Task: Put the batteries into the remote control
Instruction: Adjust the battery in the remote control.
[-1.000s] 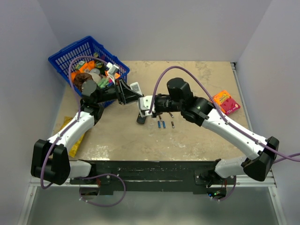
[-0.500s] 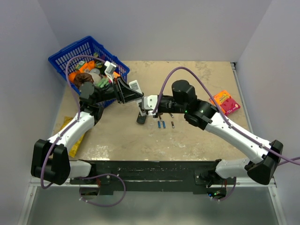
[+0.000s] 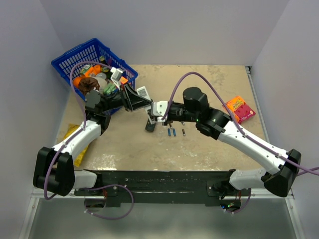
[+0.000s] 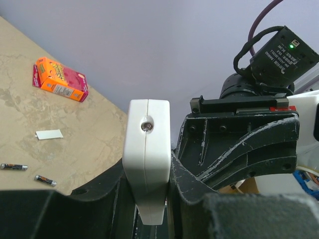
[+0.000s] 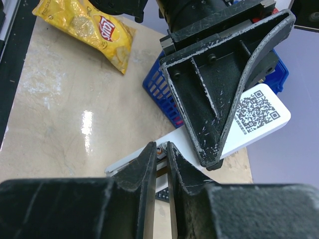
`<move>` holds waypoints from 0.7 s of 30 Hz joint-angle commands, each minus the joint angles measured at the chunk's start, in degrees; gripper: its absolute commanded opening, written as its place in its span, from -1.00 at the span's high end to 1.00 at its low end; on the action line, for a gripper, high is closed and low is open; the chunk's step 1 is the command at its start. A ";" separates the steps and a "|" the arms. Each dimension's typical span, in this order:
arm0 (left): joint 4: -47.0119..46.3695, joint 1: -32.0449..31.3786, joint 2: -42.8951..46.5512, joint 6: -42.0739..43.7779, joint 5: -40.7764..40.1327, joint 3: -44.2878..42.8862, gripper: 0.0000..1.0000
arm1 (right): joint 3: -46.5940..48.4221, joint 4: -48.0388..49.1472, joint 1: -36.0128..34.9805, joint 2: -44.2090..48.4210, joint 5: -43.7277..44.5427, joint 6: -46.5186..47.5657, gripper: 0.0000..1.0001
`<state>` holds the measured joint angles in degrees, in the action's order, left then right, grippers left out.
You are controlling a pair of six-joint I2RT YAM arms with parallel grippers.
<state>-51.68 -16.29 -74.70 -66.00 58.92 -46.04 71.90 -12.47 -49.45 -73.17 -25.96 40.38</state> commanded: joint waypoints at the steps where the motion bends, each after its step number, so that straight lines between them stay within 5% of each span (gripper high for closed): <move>1: -6.50 -0.49 0.95 -3.17 -0.38 -0.54 1.00 | -1.06 0.69 0.23 0.83 3.19 -1.97 0.66; 12: -6.15 -0.49 0.69 -2.91 -0.12 -0.45 1.00 | -0.62 -0.80 0.23 0.92 3.72 -1.18 0.57; 21: -5.54 -0.49 -0.01 -1.77 0.06 0.07 1.00 | 1.66 0.78 0.23 0.39 4.51 -1.53 0.29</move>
<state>-52.80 -16.27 -75.09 -66.89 57.58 -46.02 71.61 -12.58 -49.56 -72.84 -24.97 39.13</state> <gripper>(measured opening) 0.301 0.340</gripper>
